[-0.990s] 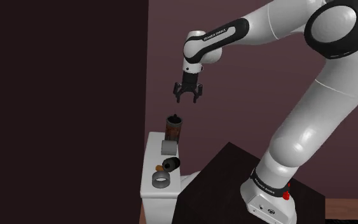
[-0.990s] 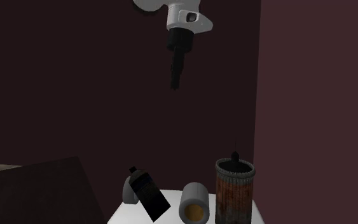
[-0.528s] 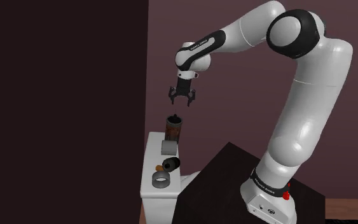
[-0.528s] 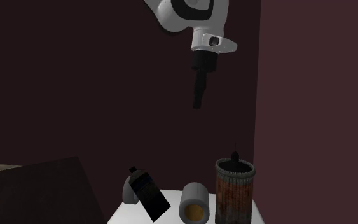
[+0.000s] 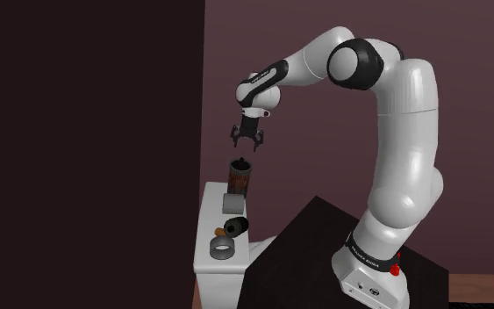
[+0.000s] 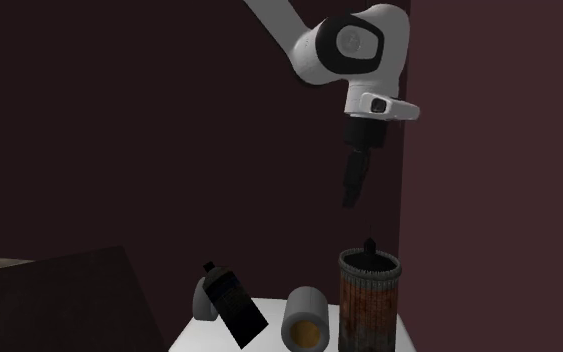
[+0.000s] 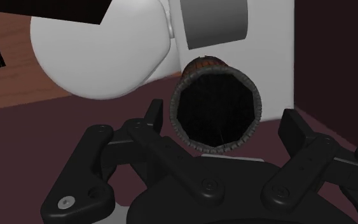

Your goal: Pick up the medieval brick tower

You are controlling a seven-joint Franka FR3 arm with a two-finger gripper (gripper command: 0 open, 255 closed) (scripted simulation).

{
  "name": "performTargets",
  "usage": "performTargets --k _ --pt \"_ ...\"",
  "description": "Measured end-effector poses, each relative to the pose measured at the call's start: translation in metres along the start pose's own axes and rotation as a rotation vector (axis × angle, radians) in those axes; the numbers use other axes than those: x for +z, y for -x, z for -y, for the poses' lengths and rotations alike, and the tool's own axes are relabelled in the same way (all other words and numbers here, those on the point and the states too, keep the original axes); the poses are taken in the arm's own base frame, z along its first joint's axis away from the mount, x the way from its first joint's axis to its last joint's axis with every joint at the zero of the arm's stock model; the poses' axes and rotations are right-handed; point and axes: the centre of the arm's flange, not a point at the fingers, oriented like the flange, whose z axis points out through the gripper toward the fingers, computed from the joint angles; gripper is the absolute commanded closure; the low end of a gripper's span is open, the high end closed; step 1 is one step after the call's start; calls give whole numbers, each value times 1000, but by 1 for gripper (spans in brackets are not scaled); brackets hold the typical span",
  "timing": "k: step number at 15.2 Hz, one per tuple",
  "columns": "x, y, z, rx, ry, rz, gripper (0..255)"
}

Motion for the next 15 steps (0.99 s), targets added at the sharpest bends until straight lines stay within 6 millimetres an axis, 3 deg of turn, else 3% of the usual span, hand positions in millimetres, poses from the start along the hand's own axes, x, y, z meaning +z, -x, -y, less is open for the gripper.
performTargets --k 5,13,14,15 --pt "33 -55 2 139 -19 4 0" --pt "73 -67 2 162 -23 4 0" --pt "75 -68 2 162 -23 5 255" --pt "76 -68 2 162 -23 4 255"
